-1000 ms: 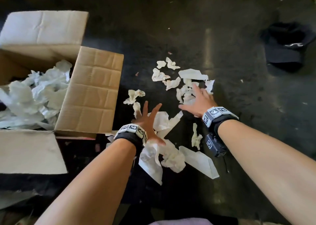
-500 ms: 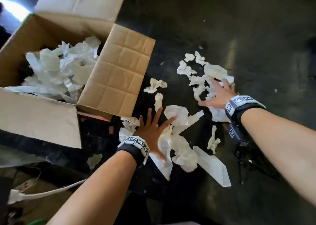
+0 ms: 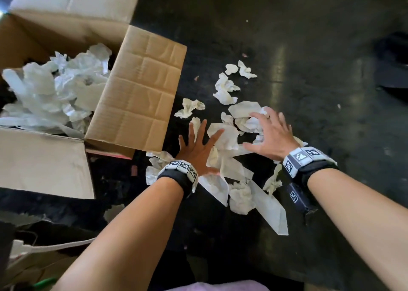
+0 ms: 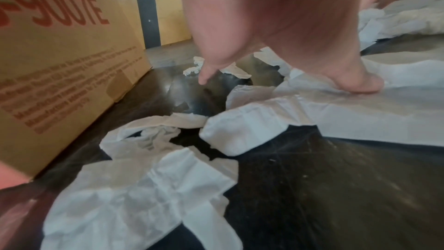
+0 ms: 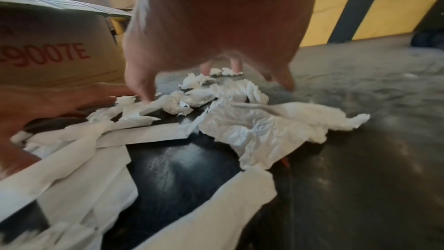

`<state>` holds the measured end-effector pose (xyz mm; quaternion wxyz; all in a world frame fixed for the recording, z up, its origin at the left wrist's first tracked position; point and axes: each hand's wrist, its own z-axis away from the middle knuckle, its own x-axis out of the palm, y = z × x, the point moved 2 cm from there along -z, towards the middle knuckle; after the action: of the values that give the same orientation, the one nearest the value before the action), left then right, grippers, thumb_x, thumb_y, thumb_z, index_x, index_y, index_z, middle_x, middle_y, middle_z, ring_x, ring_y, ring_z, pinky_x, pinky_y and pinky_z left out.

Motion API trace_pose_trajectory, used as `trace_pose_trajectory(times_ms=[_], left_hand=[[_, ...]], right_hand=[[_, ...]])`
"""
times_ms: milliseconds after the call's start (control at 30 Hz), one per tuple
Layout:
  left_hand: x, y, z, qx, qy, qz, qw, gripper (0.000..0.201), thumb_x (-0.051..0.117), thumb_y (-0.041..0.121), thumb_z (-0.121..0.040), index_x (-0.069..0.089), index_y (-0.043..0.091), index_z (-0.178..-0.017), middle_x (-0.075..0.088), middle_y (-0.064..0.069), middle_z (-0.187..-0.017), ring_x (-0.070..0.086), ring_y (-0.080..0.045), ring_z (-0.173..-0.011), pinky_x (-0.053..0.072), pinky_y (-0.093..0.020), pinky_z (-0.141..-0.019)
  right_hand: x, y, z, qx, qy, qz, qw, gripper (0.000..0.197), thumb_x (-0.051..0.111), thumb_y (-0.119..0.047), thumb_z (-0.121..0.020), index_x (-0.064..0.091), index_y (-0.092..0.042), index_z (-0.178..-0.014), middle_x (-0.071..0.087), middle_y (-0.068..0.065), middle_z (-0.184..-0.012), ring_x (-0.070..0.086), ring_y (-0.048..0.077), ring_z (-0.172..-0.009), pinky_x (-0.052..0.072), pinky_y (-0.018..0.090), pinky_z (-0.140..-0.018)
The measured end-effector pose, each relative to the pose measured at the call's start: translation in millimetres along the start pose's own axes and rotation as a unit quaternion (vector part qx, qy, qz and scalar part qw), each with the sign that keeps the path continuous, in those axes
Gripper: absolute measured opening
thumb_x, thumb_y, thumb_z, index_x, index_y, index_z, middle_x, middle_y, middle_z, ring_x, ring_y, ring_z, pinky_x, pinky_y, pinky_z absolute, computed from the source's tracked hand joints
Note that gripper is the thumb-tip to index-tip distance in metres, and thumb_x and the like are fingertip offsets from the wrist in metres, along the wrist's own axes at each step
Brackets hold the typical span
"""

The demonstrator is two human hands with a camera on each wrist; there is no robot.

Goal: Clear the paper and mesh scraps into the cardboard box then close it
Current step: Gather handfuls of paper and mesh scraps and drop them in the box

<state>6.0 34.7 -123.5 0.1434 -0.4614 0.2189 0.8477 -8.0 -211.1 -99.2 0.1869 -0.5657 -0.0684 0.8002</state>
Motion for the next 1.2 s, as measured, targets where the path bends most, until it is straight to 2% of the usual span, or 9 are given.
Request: trace_pose_trajectory(times_ms=[133,333,500,633,800,866,966,1100,1200], left_hand=[[-6,6,-7,0.072,0.027,-0.026,0.997,0.139,0.078,0.073,-0.055,-0.026,0.053,-0.144,-0.039,-0.002,-0.156,-0.026,-0.046,-0.143,0.011,-0.078,-0.107],[-13,12,-29,0.15,-0.049,-0.059,0.986,0.124,0.08,0.058,-0.066,-0.013,0.056,-0.147,-0.034,0.006,-0.158,-0.024,-0.046,-0.144,0.004,-0.071,-0.11],[-15,10,-32,0.168,0.054,-0.009,0.984,0.059,0.072,0.033,-0.083,0.049,0.027,-0.137,0.03,-0.004,-0.155,0.023,-0.034,-0.142,0.036,-0.052,-0.11],[-22,15,-36,0.16,0.094,0.002,0.983,0.035,0.064,0.022,-0.09,0.058,0.016,-0.124,0.053,-0.006,-0.132,0.044,-0.028,-0.121,0.042,-0.038,-0.1],[-35,11,-41,0.109,0.075,0.042,0.99,0.035,0.058,0.018,-0.093,0.049,0.015,-0.127,0.057,-0.008,-0.119,0.054,-0.027,-0.107,0.046,-0.034,-0.086],[-45,6,-40,0.093,0.112,0.09,0.985,0.036,0.061,0.016,-0.089,0.048,0.014,-0.122,0.056,-0.009,-0.113,0.058,-0.028,-0.099,0.05,-0.036,-0.082],[-59,-1,-40,0.051,0.199,0.111,0.972,0.036,0.061,0.016,-0.084,0.047,0.016,-0.118,0.053,-0.007,-0.11,0.059,-0.028,-0.09,0.052,-0.041,-0.078],[-62,6,-45,-0.085,0.237,0.059,0.966,0.046,0.06,0.028,-0.085,0.045,0.024,-0.127,0.049,-0.005,-0.127,0.05,-0.029,-0.115,0.045,-0.048,-0.091],[-49,6,-51,-0.139,0.175,0.066,0.972,0.079,0.066,0.052,-0.078,0.028,0.032,-0.143,0.015,-0.007,-0.155,0.011,-0.039,-0.145,0.025,-0.063,-0.109]], right_hand=[[13,13,17,0.153,-0.152,-0.028,0.976,0.152,0.067,-0.094,-0.029,-0.024,-0.054,-0.143,-0.032,0.003,-0.159,-0.025,0.054,-0.14,0.001,0.078,-0.108],[40,1,41,0.043,-0.148,0.009,0.988,0.156,0.072,-0.09,-0.029,-0.023,-0.05,-0.146,-0.032,0.003,-0.159,-0.03,0.044,-0.142,-0.003,0.072,-0.112],[53,-6,42,-0.004,-0.067,-0.017,0.998,0.138,0.075,-0.082,-0.045,0.005,-0.037,-0.155,-0.012,0.002,-0.165,-0.019,0.033,-0.149,-0.004,0.06,-0.116],[53,-11,40,-0.039,0.031,-0.076,0.996,0.075,0.079,-0.041,-0.076,0.049,-0.018,-0.14,0.034,0.009,-0.152,0.023,0.031,-0.145,0.026,0.05,-0.117],[45,-17,31,-0.059,0.093,-0.019,0.994,0.041,0.071,-0.013,-0.083,0.061,-0.015,-0.124,0.054,0.006,-0.12,0.051,0.029,-0.112,0.029,0.036,-0.099],[35,-15,22,-0.05,0.1,-0.016,0.994,0.04,0.064,-0.003,-0.081,0.058,-0.018,-0.117,0.052,0.005,-0.112,0.053,0.03,-0.102,0.039,0.043,-0.096],[5,-16,5,-0.024,0.138,-0.06,0.988,0.036,0.057,0.006,-0.081,0.055,-0.014,-0.11,0.049,0.008,-0.111,0.051,0.031,-0.098,0.045,0.037,-0.082],[-30,-27,-22,-0.008,0.174,-0.078,0.982,0.034,0.058,-0.003,-0.083,0.055,-0.015,-0.114,0.048,0.011,-0.12,0.05,0.036,-0.107,0.045,0.04,-0.09],[-31,-35,-45,0.007,0.057,-0.029,0.998,0.068,0.065,-0.021,-0.071,0.039,-0.036,-0.133,0.029,0.006,-0.145,0.033,0.042,-0.133,0.035,0.055,-0.108]])
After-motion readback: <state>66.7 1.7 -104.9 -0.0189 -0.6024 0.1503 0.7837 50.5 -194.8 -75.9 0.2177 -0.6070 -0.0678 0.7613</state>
